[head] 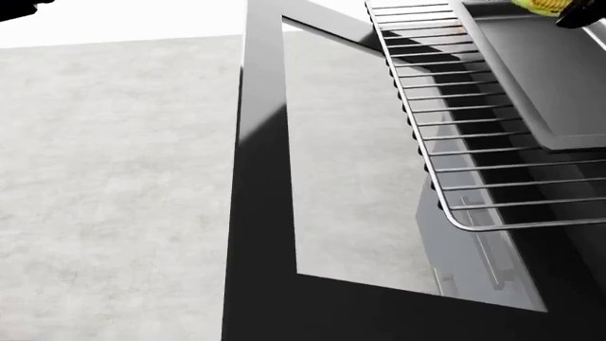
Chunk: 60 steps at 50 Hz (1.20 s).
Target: Place the corn on the rack of the oven.
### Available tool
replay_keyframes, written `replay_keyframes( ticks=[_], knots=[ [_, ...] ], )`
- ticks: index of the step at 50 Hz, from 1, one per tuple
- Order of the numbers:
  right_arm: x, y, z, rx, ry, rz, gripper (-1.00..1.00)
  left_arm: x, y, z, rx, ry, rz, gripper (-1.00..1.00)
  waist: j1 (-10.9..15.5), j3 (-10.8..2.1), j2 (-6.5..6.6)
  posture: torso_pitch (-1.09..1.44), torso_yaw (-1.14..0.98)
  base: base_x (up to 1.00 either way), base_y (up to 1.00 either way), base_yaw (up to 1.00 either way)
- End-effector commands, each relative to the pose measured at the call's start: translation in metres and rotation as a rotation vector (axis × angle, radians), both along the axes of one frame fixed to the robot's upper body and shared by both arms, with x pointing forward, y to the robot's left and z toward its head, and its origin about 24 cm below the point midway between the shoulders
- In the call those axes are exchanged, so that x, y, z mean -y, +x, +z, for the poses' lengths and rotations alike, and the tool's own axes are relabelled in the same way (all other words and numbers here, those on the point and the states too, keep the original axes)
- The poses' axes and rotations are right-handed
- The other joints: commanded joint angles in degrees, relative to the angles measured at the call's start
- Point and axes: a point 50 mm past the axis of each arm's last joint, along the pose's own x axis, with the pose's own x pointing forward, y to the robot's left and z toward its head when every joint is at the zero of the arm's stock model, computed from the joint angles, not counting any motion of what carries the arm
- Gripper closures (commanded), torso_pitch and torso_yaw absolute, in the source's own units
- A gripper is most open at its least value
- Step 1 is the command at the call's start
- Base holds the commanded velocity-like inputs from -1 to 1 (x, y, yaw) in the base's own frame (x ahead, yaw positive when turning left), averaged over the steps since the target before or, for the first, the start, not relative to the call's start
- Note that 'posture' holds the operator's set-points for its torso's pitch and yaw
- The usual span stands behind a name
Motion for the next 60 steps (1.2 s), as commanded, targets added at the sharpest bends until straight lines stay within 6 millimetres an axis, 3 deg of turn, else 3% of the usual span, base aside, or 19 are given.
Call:
replay_keyframes(
  ticks=[1, 4, 5, 6, 26, 47, 49, 54, 60],
  knots=[
    [-0.003, -0.006, 0.026, 0.120, -0.011, 0.007, 1.00, 0.000, -0.009, 0.022, 0.098, 0.010, 0.004, -1.00, 0.0, -2.01, -0.28, 0.00, 0.00, 0.00, 0.00, 0.00],
    [-0.001, -0.005, 0.019, 0.125, -0.006, -0.006, 1.00, -0.001, -0.009, 0.022, 0.098, 0.008, 0.004, -1.00, 0.1, -2.13, -0.36, 0.00, 0.00, 0.00, 0.00, 0.00],
    [0.015, -0.005, 0.003, 0.106, -0.024, -0.090, 1.00, -0.001, -0.008, 0.021, 0.095, 0.008, 0.005, -1.00, 0.1, -2.18, -0.41, 0.00, 0.00, 0.00, 0.00, 0.00],
    [0.017, -0.005, 0.001, 0.097, -0.038, -0.101, 1.00, -0.001, -0.008, 0.021, 0.095, 0.009, 0.005, -1.00, 0.1, -2.23, -0.49, 0.00, 0.00, 0.00, 0.00, 0.00],
    [0.028, -0.007, -0.011, 0.114, -0.062, -0.147, 1.00, 0.000, -0.007, 0.020, 0.090, 0.010, 0.001, -1.00, 0.3, -2.53, -0.99, 0.00, 0.00, 0.00, 0.00, 0.00],
    [0.049, -0.008, -0.055, 0.156, -0.072, -0.240, 0.92, 0.000, -0.008, 0.019, 0.091, 0.010, 0.003, -1.00, 0.9, -2.38, -1.78, 0.00, 0.00, 0.00, 0.00, 0.00],
    [0.049, -0.007, -0.058, 0.159, -0.081, -0.248, 0.74, 0.000, -0.007, 0.019, 0.090, 0.011, 0.003, -1.00, 1.0, -2.39, -1.86, 0.00, 0.00, 0.00, 0.00, 0.00],
    [0.048, -0.007, -0.066, 0.154, -0.082, -0.255, 0.84, -0.001, -0.006, 0.020, 0.090, 0.010, 0.005, -1.00, 1.0, -2.45, -1.97, 0.00, 0.00, 0.00, 0.00, 0.00],
    [0.049, -0.007, -0.072, 0.149, -0.078, -0.260, 0.80, 0.000, -0.006, 0.019, 0.089, 0.011, 0.004, -1.00, 1.1, -2.54, -2.02, 0.00, 0.00, 0.00, 0.00, 0.00]
  ],
)
